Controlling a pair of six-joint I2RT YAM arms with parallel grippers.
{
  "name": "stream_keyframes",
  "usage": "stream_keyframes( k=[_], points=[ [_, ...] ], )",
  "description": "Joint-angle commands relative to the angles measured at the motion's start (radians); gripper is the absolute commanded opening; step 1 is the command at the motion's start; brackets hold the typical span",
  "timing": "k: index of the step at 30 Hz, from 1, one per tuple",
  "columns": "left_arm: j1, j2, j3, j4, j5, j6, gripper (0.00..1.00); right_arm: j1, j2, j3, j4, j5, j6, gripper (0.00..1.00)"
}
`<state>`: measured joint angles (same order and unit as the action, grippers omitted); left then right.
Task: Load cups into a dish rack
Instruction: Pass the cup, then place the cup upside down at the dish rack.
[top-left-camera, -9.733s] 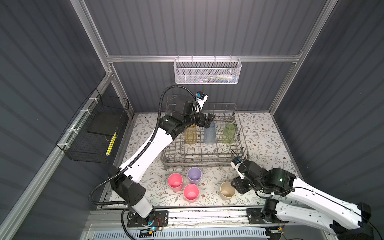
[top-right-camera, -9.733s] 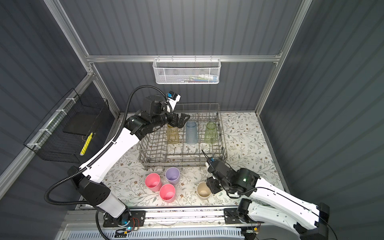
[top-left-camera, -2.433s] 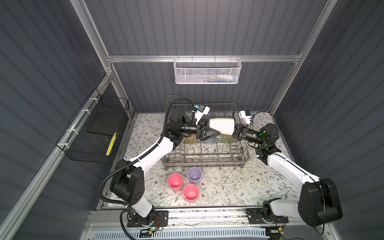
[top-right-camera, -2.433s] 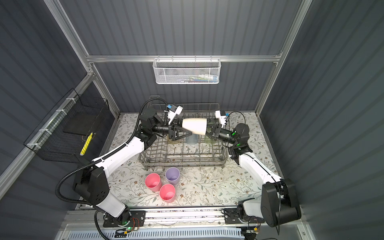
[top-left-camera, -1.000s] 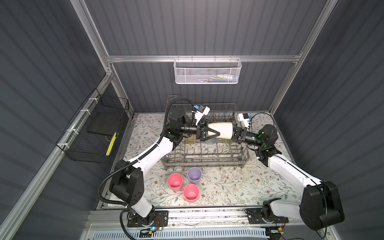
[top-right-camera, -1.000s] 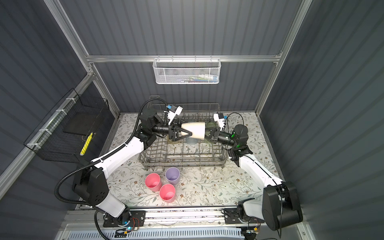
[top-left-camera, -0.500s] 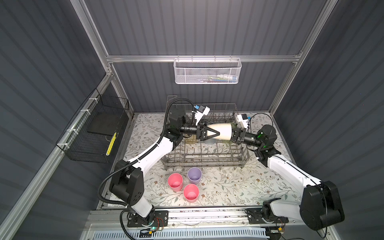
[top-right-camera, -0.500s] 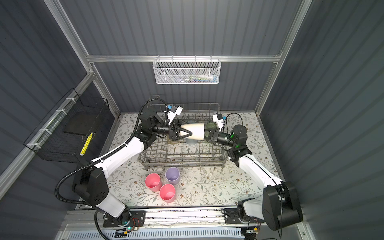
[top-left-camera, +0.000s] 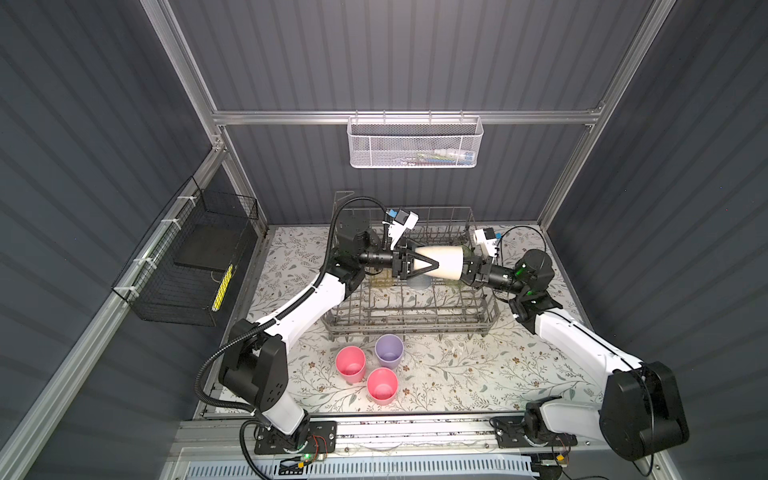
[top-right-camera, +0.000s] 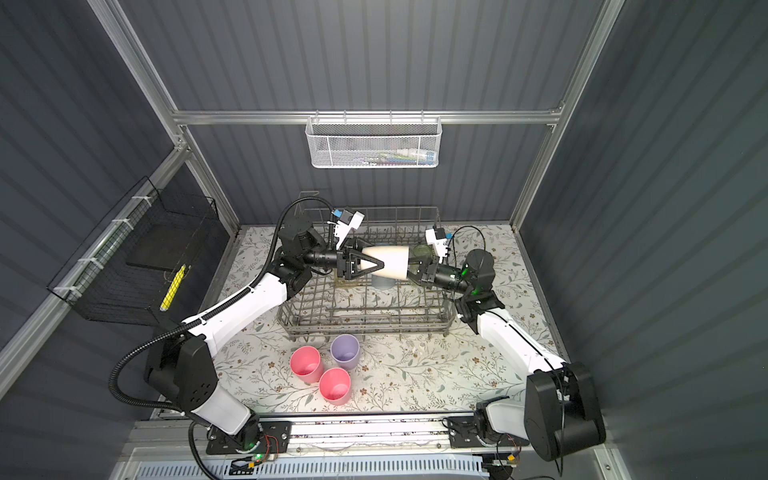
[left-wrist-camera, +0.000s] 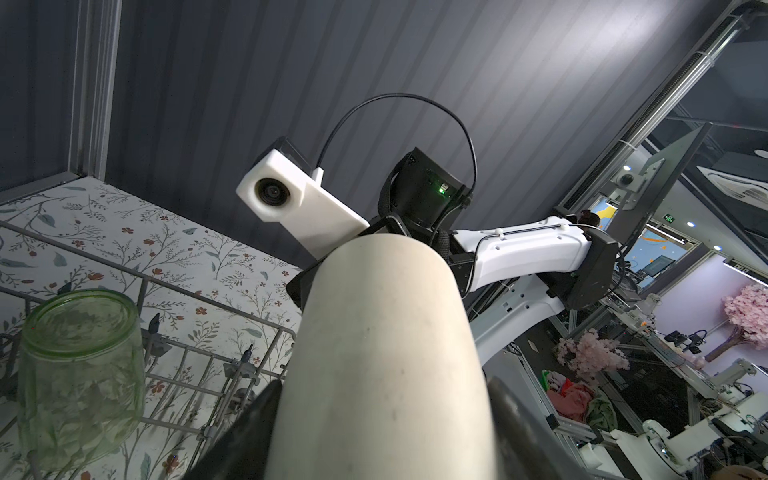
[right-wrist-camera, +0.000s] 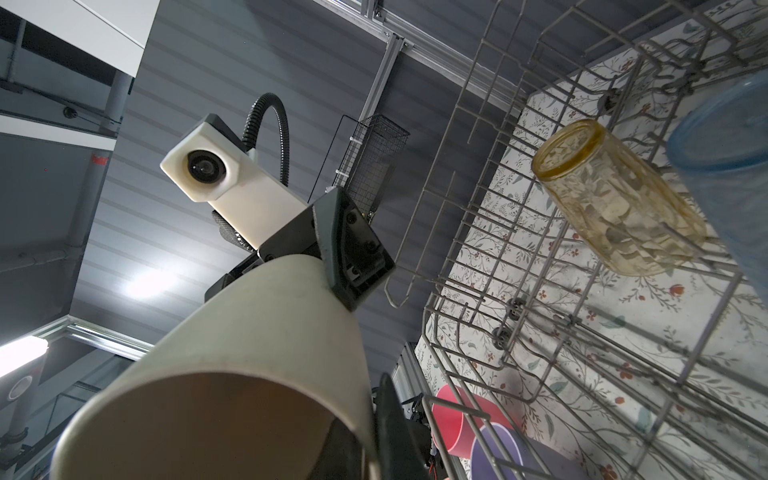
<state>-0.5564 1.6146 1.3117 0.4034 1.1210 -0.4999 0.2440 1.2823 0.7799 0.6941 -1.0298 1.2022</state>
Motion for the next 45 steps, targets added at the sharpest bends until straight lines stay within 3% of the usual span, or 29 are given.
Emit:
stream_keyframes(
  k=[1, 7, 16, 19, 23, 27, 29, 32, 37, 45],
  points=[
    [-0.008, -0.039, -0.001, 0.01, 0.033, 0.021, 0.58, 0.0, 0.002, 0.022, 0.018, -0.013, -0.001, 0.13],
    [0.014, -0.071, -0.015, 0.008, -0.005, 0.026, 0.57, -0.03, -0.038, 0.002, 0.016, -0.027, 0.008, 0.24],
    [0.037, -0.08, -0.023, 0.016, -0.03, 0.014, 0.57, -0.075, -0.134, -0.041, 0.002, -0.052, 0.014, 0.33],
    [0.059, -0.1, -0.005, -0.093, -0.067, 0.073, 0.57, -0.124, -0.201, -0.065, -0.023, -0.065, 0.017, 0.34],
    [0.068, -0.14, 0.11, -0.513, -0.253, 0.326, 0.58, -0.235, -0.308, -0.084, -0.197, -0.075, -0.058, 0.35],
    [0.069, -0.127, 0.25, -0.817, -0.474, 0.445, 0.57, -0.316, -0.405, -0.025, -0.575, -0.027, -0.301, 0.36],
    [0.067, -0.112, 0.306, -0.941, -0.564, 0.484, 0.57, -0.33, -0.432, 0.044, -0.828, 0.058, -0.475, 0.36],
    [0.064, -0.095, 0.35, -1.071, -0.672, 0.514, 0.57, -0.33, -0.44, 0.125, -1.062, 0.204, -0.649, 0.37],
    [0.031, -0.052, 0.409, -1.257, -0.887, 0.542, 0.57, -0.332, -0.438, 0.139, -1.155, 0.292, -0.731, 0.37],
    [-0.028, 0.009, 0.447, -1.492, -1.135, 0.547, 0.57, -0.333, -0.429, 0.091, -1.128, 0.298, -0.734, 0.38]
  ],
)
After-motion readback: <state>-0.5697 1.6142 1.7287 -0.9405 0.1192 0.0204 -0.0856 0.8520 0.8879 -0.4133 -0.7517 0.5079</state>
